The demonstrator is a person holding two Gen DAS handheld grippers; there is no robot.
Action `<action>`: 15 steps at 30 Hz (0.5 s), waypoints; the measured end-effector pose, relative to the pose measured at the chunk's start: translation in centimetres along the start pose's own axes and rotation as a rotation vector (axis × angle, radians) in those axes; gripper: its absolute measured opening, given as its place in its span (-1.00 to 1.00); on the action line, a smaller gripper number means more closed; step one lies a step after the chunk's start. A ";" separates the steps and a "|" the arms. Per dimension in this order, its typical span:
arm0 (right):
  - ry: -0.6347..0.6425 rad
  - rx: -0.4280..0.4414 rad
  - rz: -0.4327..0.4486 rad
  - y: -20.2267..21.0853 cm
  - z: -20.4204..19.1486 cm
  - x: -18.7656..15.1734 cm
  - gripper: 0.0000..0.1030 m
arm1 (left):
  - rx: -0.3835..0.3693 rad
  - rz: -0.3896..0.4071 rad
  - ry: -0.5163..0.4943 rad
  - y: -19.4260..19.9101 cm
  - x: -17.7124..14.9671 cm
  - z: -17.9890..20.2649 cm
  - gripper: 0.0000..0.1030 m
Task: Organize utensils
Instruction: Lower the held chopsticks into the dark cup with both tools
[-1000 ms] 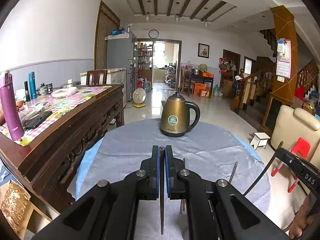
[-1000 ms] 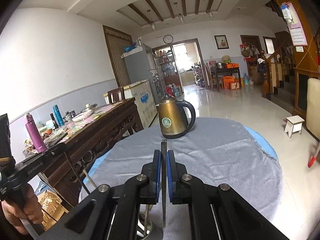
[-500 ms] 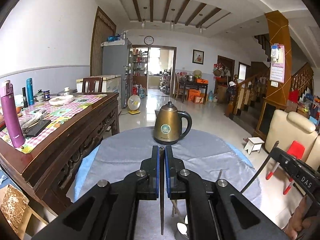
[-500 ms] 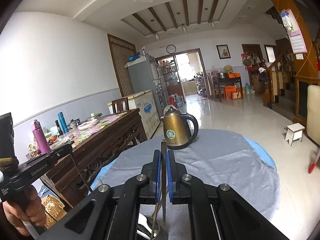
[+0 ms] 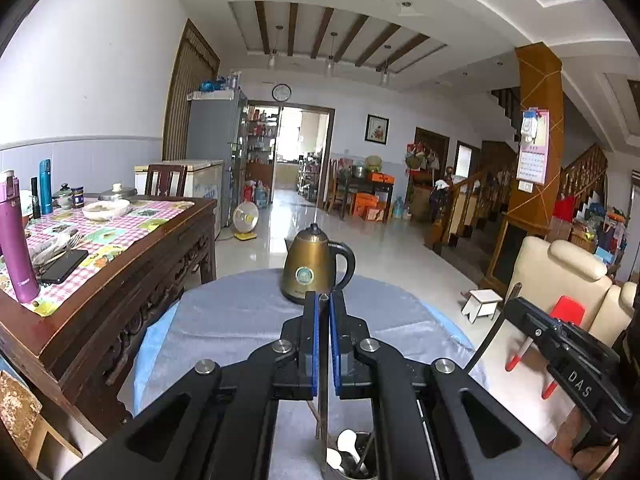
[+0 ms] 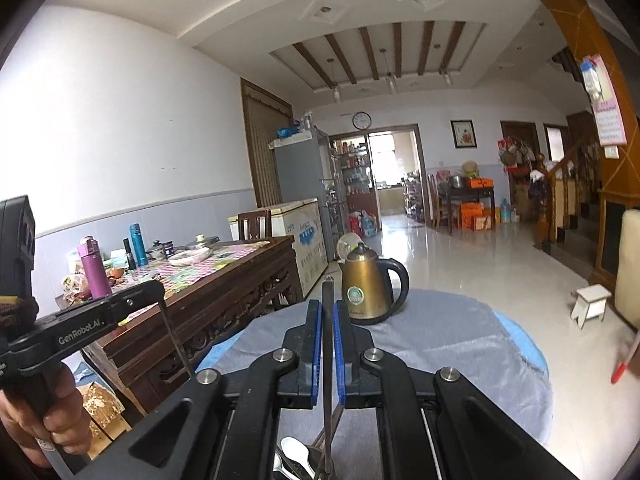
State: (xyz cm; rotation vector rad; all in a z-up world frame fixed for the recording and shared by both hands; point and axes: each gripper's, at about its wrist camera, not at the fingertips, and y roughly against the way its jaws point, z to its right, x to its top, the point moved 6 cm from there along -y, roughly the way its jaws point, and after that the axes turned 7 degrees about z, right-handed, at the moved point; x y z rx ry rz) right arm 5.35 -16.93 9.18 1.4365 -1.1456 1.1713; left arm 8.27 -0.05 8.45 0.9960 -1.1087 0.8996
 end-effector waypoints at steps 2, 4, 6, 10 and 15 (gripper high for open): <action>0.008 0.007 0.009 0.2 -0.4 0.3 -0.87 | -0.005 0.011 0.002 0.3 0.4 0.1 -0.90; 0.014 0.011 0.015 0.2 -0.8 0.4 -0.87 | -0.012 0.016 0.007 0.4 0.7 0.2 -0.90; 0.013 0.019 0.019 0.2 -1.2 0.6 -0.87 | -0.018 0.022 0.012 0.4 0.9 0.4 -0.90; 0.014 0.033 0.013 -0.1 -1.8 0.2 -0.87 | -0.037 0.016 0.019 0.0 0.8 1.1 -0.90; 0.010 0.039 -0.011 -0.5 -1.8 -1.0 -0.87 | -0.049 0.003 0.026 -0.4 0.0 1.9 -0.90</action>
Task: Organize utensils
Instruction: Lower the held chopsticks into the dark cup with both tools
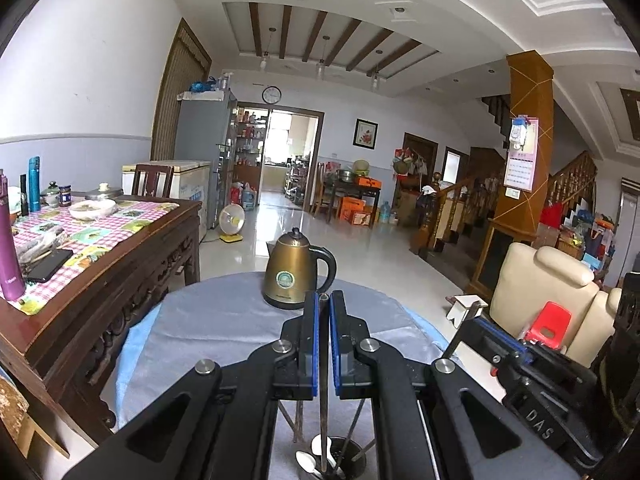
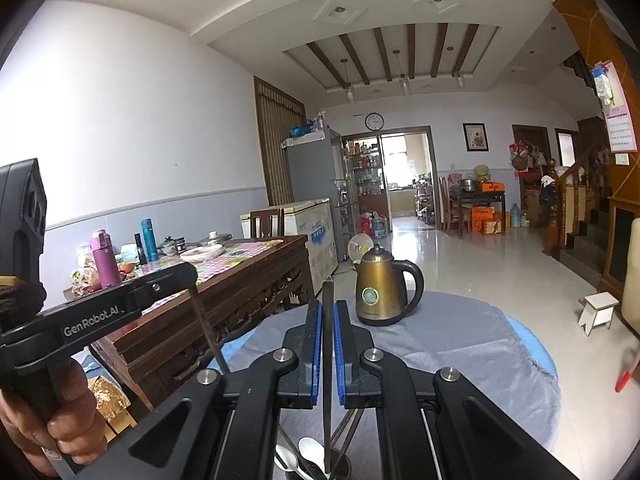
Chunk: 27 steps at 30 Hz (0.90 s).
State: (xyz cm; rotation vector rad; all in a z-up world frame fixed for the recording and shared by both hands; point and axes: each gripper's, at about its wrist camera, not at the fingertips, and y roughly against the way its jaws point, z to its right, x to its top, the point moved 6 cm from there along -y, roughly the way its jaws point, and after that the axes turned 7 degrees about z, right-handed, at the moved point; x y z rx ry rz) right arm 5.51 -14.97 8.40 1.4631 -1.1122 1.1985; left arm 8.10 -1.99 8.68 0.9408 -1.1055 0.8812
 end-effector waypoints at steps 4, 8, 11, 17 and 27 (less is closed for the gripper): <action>-0.015 -0.006 -0.024 -0.2 0.5 -1.1 -0.87 | 0.009 -0.019 0.004 -0.7 -1.0 0.1 -0.90; -0.047 -0.012 -0.050 -0.7 1.2 -2.2 -0.87 | 0.017 -0.048 0.011 -1.4 -2.2 0.2 -0.90; -0.066 -0.016 -0.067 -0.8 1.8 -2.9 -0.87 | 0.021 -0.061 0.013 -1.8 -2.9 0.2 -0.90; -0.072 -0.022 -0.083 -1.1 1.7 -3.7 -0.87 | 0.029 -0.070 0.014 -2.0 -3.6 0.3 -0.90; -0.080 -0.022 -0.105 -1.7 1.4 -4.5 -0.87 | 0.034 -0.096 0.024 -2.2 -4.5 0.1 -0.90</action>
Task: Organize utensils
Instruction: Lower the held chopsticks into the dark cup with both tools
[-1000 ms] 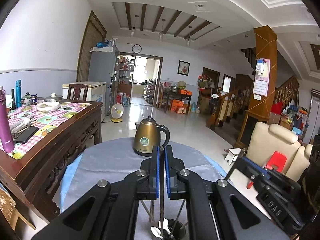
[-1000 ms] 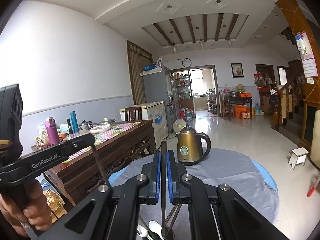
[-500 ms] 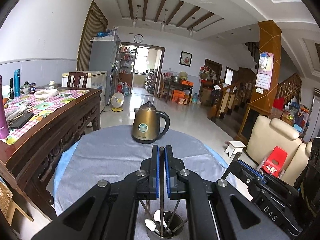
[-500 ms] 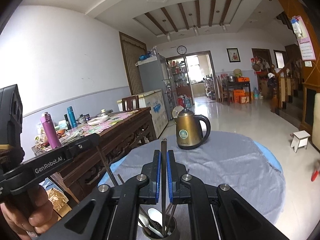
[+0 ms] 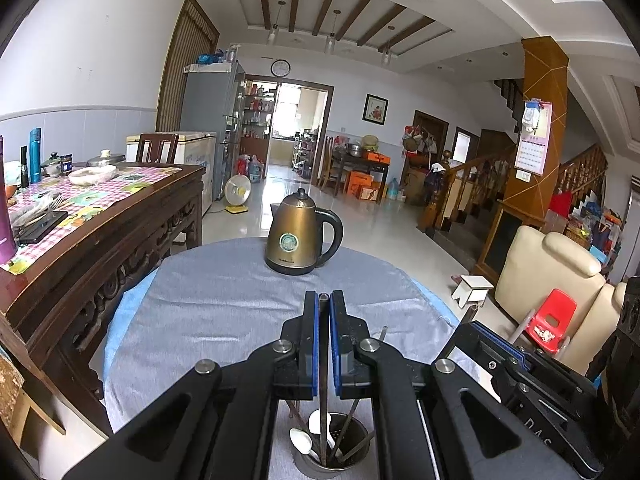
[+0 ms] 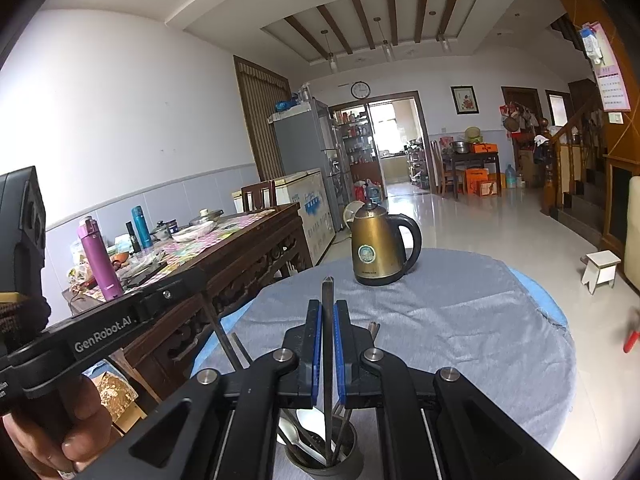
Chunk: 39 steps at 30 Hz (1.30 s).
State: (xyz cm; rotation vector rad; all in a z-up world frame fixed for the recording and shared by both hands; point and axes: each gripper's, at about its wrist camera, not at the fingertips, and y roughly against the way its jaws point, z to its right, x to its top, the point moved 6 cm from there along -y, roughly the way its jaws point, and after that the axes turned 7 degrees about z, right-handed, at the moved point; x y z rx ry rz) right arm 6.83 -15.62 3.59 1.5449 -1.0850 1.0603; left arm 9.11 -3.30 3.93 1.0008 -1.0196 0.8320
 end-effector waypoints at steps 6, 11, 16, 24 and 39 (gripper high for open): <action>-0.004 0.004 -0.015 -0.3 -0.2 -0.5 -0.87 | 0.002 -0.016 0.005 -0.1 -0.4 0.0 -0.90; -0.006 0.005 -0.025 -0.4 -0.3 -1.0 -0.87 | 0.004 -0.028 0.006 -0.4 -0.8 0.0 -0.90; -0.015 0.003 -0.037 -0.5 -0.2 -1.4 -0.87 | 0.007 -0.045 0.009 -0.7 -1.1 -0.2 -0.90; -0.029 -0.002 -0.046 -0.7 0.1 -1.6 -0.87 | 0.012 -0.062 0.015 -0.9 -1.6 -0.5 -0.90; -0.033 -0.007 -0.073 -1.2 0.2 -2.3 -0.87 | 0.018 -0.082 0.020 -1.4 -2.1 -1.0 -0.90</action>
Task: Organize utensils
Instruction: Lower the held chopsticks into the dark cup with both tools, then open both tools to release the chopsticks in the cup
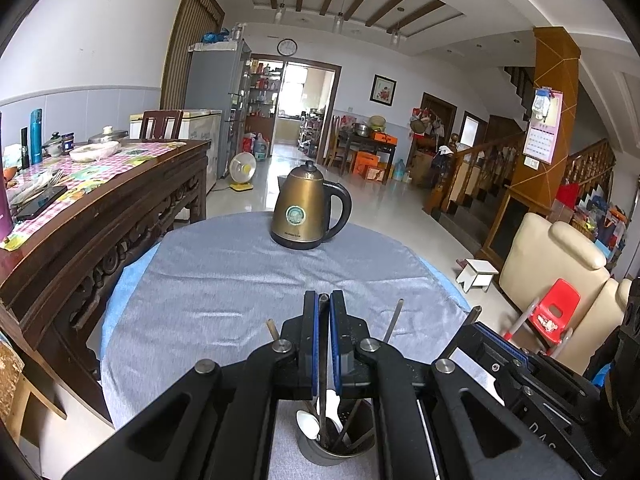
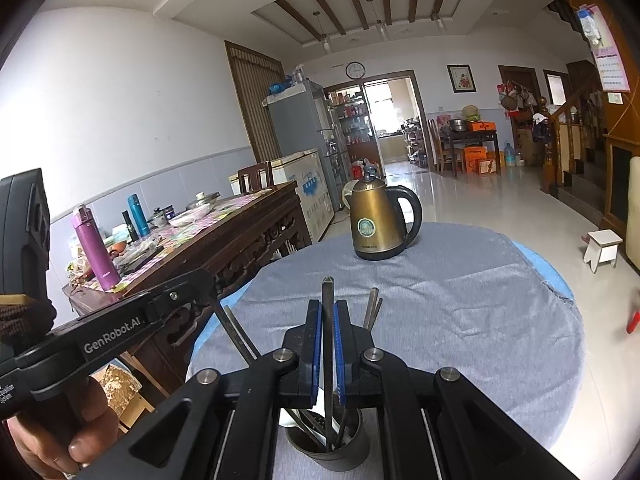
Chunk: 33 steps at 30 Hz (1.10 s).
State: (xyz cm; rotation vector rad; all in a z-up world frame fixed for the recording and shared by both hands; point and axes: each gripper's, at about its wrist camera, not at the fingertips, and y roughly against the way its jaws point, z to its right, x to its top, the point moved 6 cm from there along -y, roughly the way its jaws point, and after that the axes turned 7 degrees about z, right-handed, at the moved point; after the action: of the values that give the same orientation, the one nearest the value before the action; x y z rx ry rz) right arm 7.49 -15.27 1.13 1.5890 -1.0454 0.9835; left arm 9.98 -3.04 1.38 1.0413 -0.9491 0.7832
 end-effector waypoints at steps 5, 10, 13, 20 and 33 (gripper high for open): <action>-0.006 -0.001 -0.009 -0.2 0.0 -0.1 -0.87 | 0.002 -0.009 0.005 -0.2 -0.3 -0.2 -0.90; -0.012 0.002 -0.025 -0.5 -0.1 -0.4 -0.87 | 0.004 -0.014 0.005 -0.2 -0.3 -0.1 -0.90; -0.015 0.003 -0.033 -0.6 -0.1 -0.6 -0.85 | 0.009 -0.017 0.005 -0.3 -0.4 -0.3 -0.90; -0.030 0.004 -0.039 -0.7 0.2 -0.8 -0.82 | 0.017 -0.021 0.006 -0.3 -0.4 -0.4 -0.90; -0.047 -0.002 -0.038 -0.7 0.4 -0.8 -0.82 | 0.037 -0.036 0.022 -0.4 -0.9 -1.2 -0.63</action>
State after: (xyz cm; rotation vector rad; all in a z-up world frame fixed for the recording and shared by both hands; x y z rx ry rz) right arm 7.92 -15.45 0.14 1.6317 -1.0442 0.9235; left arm 10.34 -2.13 0.19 1.0771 -0.8979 0.7832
